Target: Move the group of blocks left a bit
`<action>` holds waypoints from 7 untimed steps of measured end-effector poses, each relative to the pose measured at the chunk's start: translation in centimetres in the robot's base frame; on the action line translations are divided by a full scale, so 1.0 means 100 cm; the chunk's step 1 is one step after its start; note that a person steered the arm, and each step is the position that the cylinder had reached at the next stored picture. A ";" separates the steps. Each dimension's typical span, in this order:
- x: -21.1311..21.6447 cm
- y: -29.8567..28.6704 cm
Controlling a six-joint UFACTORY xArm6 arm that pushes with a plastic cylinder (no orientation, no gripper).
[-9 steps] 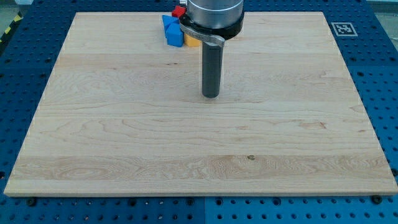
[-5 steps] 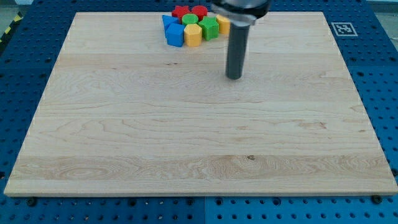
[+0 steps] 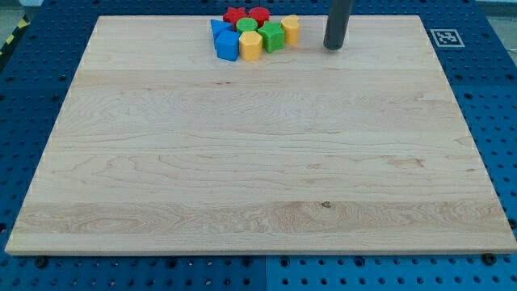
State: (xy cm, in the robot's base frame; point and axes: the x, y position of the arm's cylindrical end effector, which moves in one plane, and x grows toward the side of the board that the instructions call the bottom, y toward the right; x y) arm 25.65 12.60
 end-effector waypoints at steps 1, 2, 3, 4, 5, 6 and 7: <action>-0.021 0.000; -0.027 -0.009; -0.034 -0.056; -0.034 -0.083; -0.034 -0.088; -0.033 -0.094; -0.019 -0.104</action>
